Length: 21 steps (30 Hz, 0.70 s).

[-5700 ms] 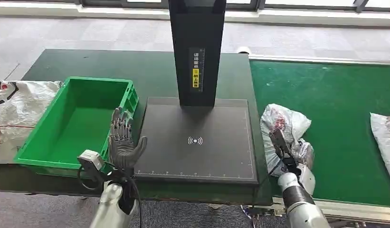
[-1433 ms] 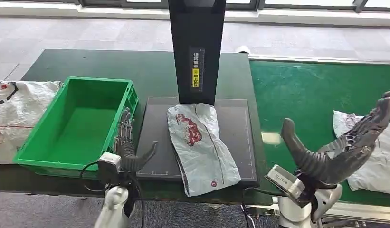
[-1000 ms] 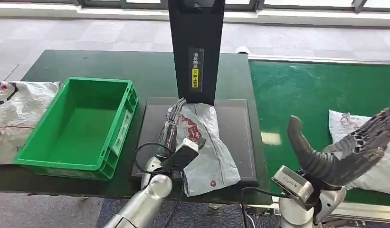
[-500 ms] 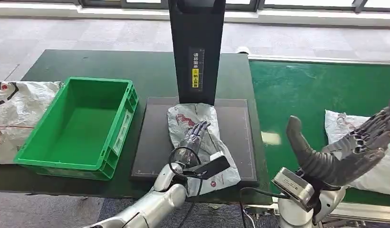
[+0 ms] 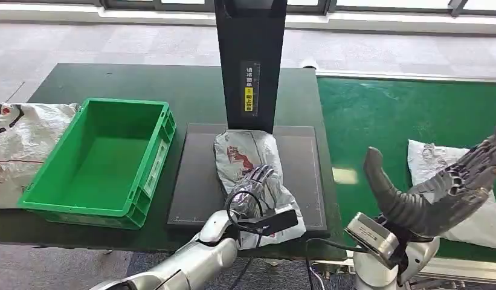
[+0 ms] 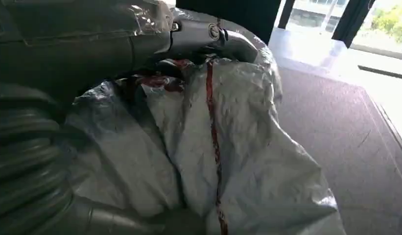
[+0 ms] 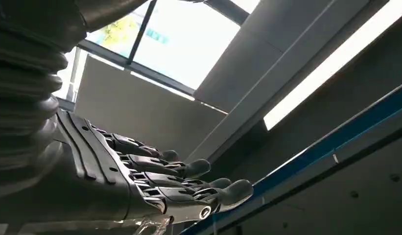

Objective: Moved the parcel from conveyor to table for the left to box.

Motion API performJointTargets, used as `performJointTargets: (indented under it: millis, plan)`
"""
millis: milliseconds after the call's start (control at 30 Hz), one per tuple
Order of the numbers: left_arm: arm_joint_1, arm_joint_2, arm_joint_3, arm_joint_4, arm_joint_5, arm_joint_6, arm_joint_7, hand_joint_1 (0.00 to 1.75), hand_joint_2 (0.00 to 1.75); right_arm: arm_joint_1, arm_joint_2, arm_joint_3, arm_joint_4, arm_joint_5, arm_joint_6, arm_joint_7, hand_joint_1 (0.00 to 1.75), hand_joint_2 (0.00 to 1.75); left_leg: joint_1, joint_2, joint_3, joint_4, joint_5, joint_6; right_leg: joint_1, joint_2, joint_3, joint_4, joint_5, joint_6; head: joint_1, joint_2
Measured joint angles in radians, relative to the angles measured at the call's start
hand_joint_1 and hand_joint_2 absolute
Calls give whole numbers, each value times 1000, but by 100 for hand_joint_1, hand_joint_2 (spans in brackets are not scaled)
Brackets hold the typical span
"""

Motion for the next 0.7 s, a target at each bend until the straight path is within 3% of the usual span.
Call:
performJointTargets:
  millis: [700]
  plan:
    - [-46,0,-111,81,-21,8,76,175,175,0,-1,0,0,-7,0,-11,0,175,0,0,1,0,0,0,0,0,1,0,0,0,0,0]
